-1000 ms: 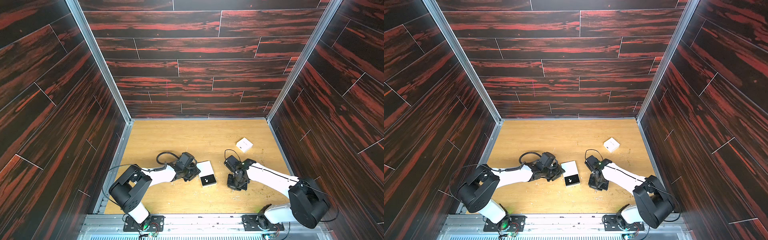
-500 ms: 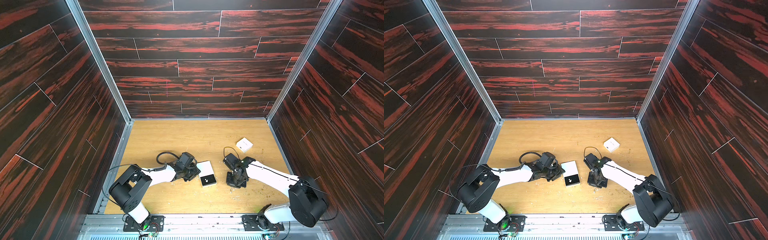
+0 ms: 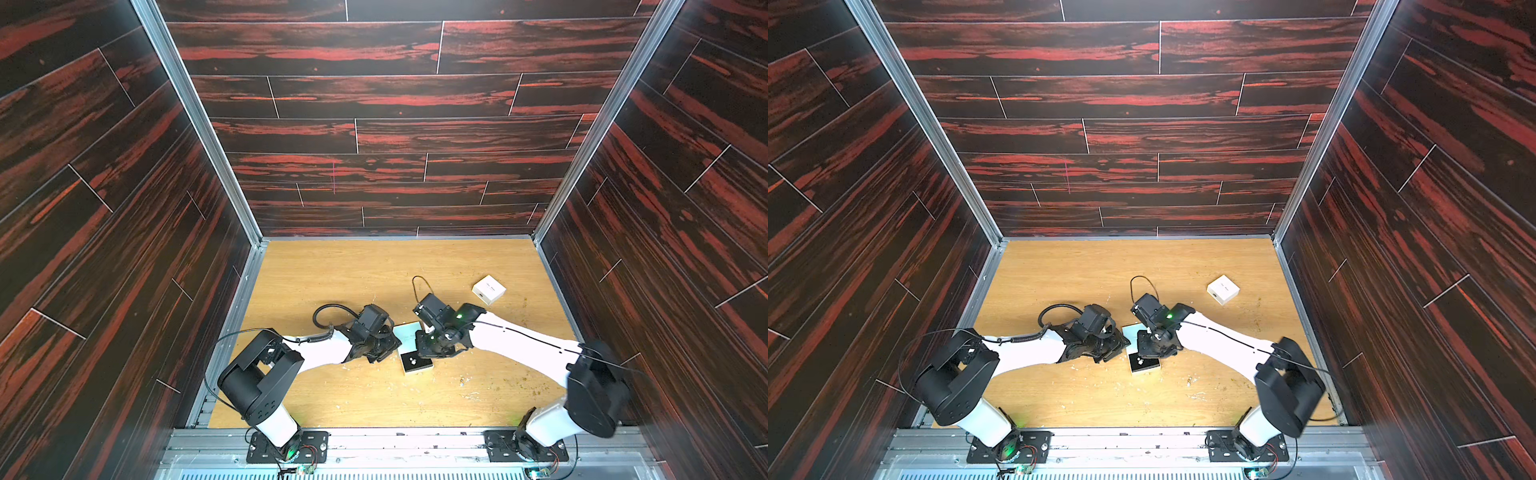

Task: Take out the earrings from the drawer-style jewelry box
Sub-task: Place the earring at the center of the board, then pick up the earring from the drawer.

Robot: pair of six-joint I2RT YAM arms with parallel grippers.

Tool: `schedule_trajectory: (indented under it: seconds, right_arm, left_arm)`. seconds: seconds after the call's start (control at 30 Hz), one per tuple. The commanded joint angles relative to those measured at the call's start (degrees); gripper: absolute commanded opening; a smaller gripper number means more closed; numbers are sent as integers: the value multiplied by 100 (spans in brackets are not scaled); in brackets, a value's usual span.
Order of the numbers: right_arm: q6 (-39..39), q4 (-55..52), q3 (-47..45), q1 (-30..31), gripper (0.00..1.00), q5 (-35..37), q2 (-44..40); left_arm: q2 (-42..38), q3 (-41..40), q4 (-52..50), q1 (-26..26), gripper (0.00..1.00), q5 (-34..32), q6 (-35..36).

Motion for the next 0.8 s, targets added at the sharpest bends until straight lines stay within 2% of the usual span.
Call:
schedule_trajectory:
  seconds: [0.0,0.23,0.33,0.6,0.77]
  right_arm:
    - [-106,229,-220,34,27,-460,118]
    - [-3,689,-528,0,41,-609,323]
    - [26,877,-635,-30,44,-604,438]
    - [-73,837,-453,-30,46,-495,491]
    - [-184,236,-32,35,43,-65,392]
  left_arm:
    - [-12,29,-347,-22,43,-78,60]
    - [-7,39,-348,-15,44,-81,66]
    - [-8,40,-365,-13,43,-74,69]
    - [-30,38,-374,-16,43,-89,79]
    - [-26,28,-374,-16,43,-88,78]
